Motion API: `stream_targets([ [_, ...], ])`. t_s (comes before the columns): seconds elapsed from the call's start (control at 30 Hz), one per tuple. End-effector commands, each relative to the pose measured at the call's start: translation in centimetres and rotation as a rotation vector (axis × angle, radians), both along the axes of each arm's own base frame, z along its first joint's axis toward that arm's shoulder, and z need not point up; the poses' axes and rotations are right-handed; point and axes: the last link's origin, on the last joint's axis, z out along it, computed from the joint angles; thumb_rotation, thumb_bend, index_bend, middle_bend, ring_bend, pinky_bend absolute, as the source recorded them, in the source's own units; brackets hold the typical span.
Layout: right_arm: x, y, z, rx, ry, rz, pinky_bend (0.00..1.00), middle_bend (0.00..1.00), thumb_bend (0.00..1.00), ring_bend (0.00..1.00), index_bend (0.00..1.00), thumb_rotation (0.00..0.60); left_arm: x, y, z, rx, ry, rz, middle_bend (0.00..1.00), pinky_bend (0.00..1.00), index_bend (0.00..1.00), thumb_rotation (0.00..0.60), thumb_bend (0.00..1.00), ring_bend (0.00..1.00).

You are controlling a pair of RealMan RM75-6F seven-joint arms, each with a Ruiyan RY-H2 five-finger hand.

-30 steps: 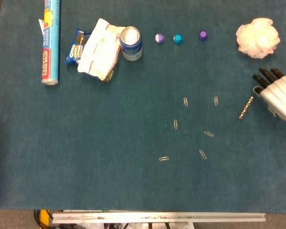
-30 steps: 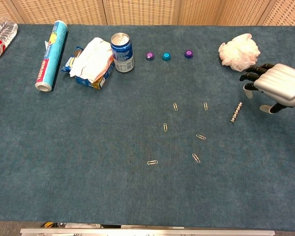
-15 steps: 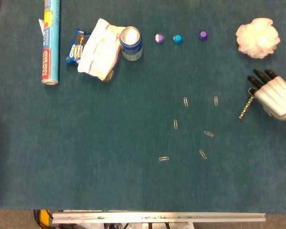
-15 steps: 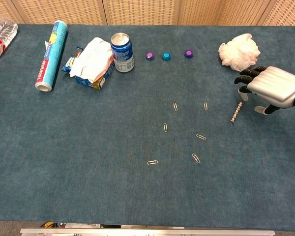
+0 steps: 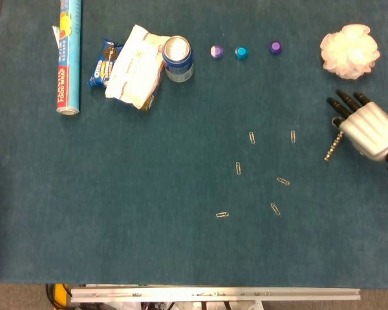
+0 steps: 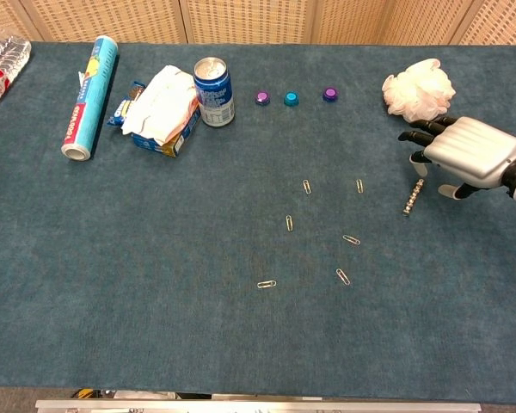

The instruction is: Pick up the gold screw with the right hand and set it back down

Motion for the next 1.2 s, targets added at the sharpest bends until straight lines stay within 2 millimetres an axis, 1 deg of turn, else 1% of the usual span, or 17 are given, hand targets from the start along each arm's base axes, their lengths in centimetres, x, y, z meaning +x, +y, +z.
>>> stream_targets([
  [0.03, 0.0, 0.0, -0.1, 0.003, 0.002, 0.0, 0.19, 0.11, 0.23, 0.01, 0.48, 0.6, 0.0, 0.0, 0.0, 0.001, 0.0, 0.0, 0.29, 0.41, 0.37, 0.6, 0.08, 0.22],
  [0.5, 0.1, 0.0, -1.0, 0.008, 0.011, 0.017, 0.18, 0.1, 0.23, 0.0, 0.49, 0.6, 0.0, -0.1, 0.1, 0.003, -0.003, -0.001, 0.29, 0.41, 0.37, 0.6, 0.08, 0.22],
  [1.2, 0.5, -0.4, -1.6, 0.008, 0.025, 0.026, 0.18, 0.1, 0.23, 0.0, 0.51, 0.6, 0.0, -0.1, 0.2, 0.005, -0.006, -0.001, 0.29, 0.41, 0.37, 0.6, 0.08, 0.22],
])
